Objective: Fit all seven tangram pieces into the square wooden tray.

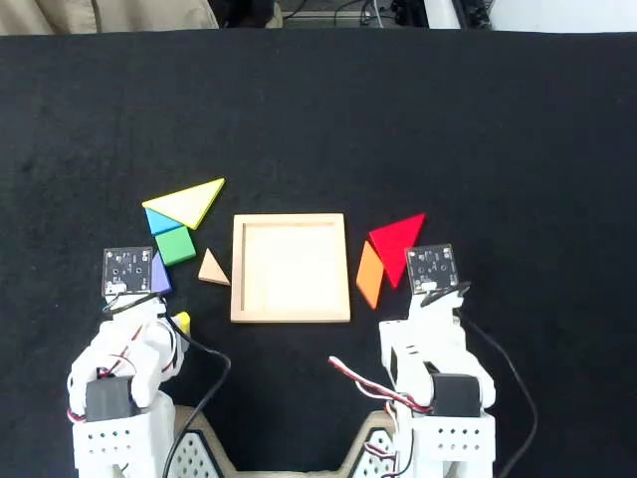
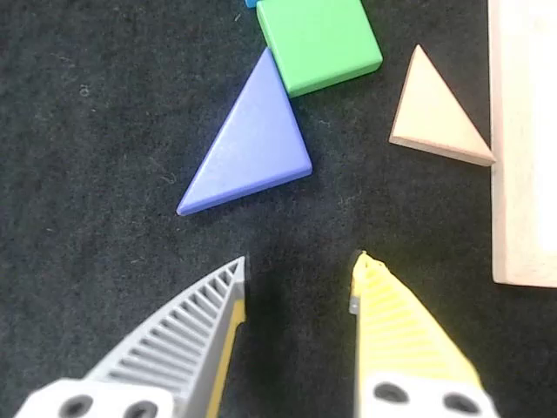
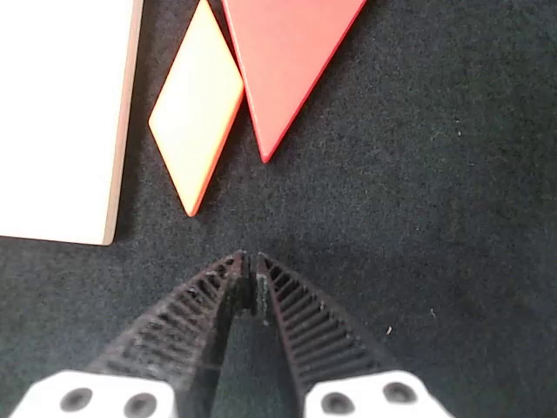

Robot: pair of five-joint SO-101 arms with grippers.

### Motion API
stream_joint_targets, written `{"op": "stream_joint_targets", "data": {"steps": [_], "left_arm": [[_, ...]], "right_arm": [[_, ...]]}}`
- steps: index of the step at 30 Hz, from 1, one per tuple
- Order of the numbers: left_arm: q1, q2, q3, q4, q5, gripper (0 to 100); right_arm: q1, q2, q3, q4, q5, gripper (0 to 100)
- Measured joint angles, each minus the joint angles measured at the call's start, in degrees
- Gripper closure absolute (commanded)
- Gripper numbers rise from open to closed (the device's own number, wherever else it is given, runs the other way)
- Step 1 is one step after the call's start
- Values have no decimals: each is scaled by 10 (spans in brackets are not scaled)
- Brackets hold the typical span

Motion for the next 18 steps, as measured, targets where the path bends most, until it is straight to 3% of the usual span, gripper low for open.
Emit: {"op": "stream_joint_targets", "data": {"steps": [18], "left_arm": [[0, 0, 0, 0, 0, 796]], "right_arm": [[0, 0, 0, 0, -5, 985]]}}
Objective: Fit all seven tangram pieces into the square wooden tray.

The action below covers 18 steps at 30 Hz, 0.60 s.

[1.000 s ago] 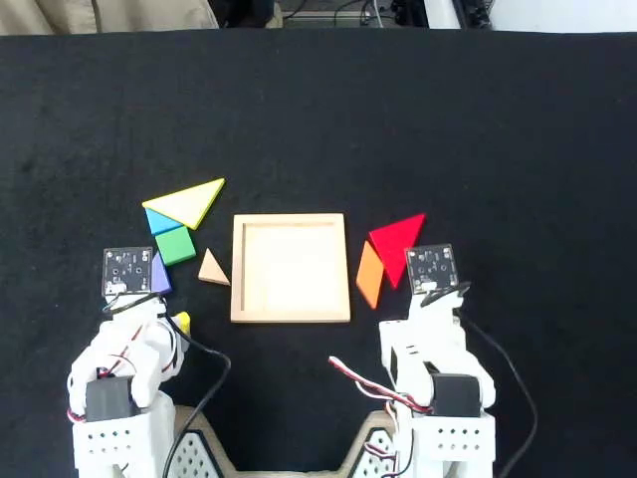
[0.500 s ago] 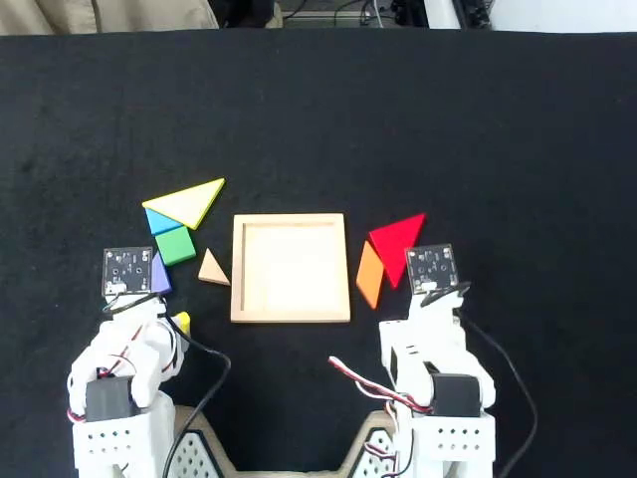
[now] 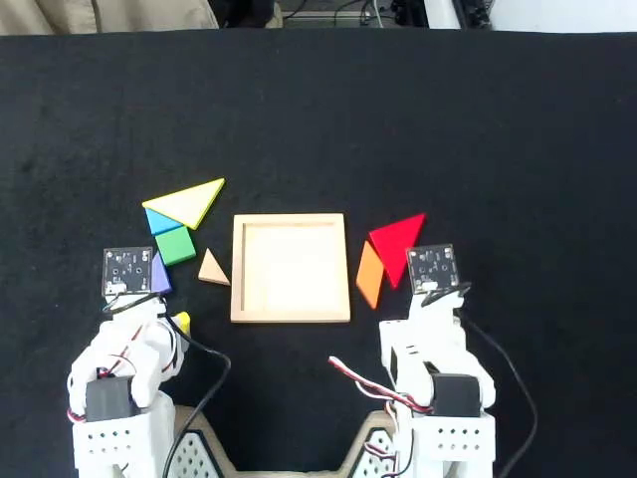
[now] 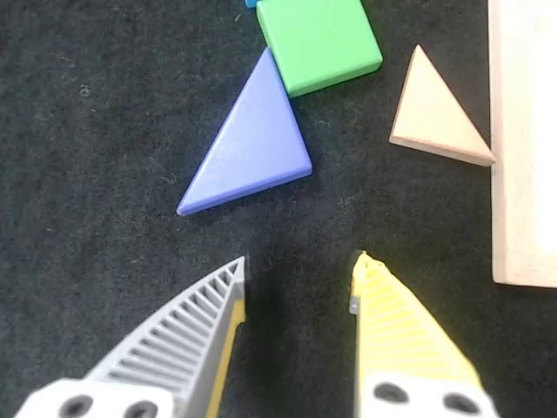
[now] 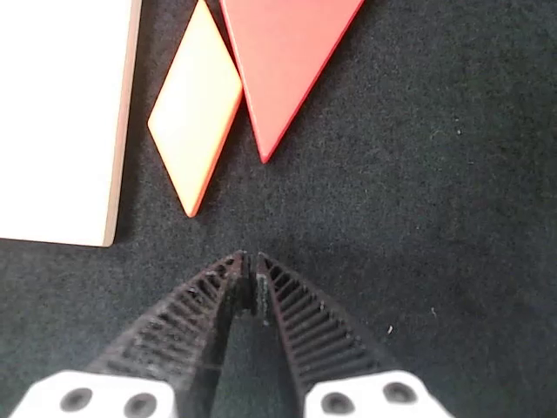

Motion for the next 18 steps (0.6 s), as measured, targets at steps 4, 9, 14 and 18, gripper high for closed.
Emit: {"op": "stream_joint_targets", "data": {"steps": [4, 9, 14, 18], "left_arm": [[0, 0, 0, 0, 0, 795], [0, 0, 0, 0, 0, 797], [0, 0, 0, 0, 0, 797], [0, 0, 0, -49, 0, 797]], "right_arm": [[0, 0, 0, 0, 0, 985], [0, 0, 0, 0, 0, 984], [0, 0, 0, 0, 0, 984], [0, 0, 0, -50, 0, 985]]}}
